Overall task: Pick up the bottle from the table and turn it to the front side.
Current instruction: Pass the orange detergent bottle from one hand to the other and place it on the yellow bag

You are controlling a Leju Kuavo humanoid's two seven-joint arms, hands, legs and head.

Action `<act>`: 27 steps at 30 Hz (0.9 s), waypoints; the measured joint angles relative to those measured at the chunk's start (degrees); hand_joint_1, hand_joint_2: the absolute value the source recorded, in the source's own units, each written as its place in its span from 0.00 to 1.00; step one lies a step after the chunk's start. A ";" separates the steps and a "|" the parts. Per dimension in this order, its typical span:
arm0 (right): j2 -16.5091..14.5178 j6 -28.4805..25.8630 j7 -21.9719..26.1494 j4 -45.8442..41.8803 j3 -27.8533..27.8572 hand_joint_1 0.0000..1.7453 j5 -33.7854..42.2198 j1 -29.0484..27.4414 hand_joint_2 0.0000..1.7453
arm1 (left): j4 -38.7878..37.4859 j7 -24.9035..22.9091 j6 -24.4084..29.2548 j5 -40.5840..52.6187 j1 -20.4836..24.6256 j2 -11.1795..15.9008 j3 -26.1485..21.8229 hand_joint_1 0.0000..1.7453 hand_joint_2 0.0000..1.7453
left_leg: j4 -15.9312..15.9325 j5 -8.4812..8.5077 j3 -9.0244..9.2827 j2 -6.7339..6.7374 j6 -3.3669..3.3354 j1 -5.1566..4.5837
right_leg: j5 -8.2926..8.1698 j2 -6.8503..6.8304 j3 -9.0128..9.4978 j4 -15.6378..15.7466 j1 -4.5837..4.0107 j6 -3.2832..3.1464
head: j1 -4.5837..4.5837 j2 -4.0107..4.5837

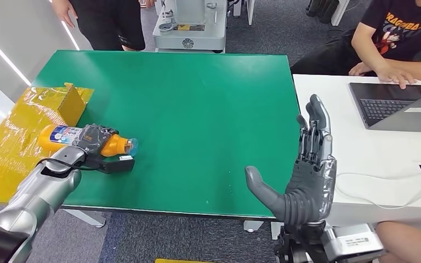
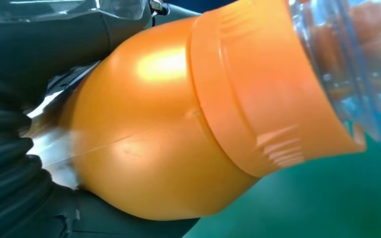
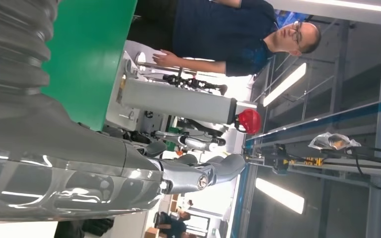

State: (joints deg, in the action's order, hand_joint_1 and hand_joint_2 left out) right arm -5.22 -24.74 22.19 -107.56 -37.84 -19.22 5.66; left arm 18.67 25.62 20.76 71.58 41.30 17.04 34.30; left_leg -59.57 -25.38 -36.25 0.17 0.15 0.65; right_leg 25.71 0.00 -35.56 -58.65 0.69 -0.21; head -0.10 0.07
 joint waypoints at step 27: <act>0.02 -2.32 0.66 0.74 -0.15 0.00 0.34 0.72 1.00 | -0.02 -1.19 -0.67 1.58 1.95 -3.70 -1.02 0.00 1.00 | 0.00 0.00 0.00 0.00 0.00 0.00 | 0.00 0.00 0.00 0.00 0.00 0.00 | -0.01 0.00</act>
State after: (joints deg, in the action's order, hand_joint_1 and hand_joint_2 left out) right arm -5.20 -27.06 22.85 -106.82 -37.99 -18.88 6.38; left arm 18.65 24.44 20.09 73.16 43.25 13.34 33.29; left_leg -59.57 -25.39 -36.26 0.17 0.15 0.65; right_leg 25.71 0.00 -35.56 -58.66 0.70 -0.21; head -0.11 0.07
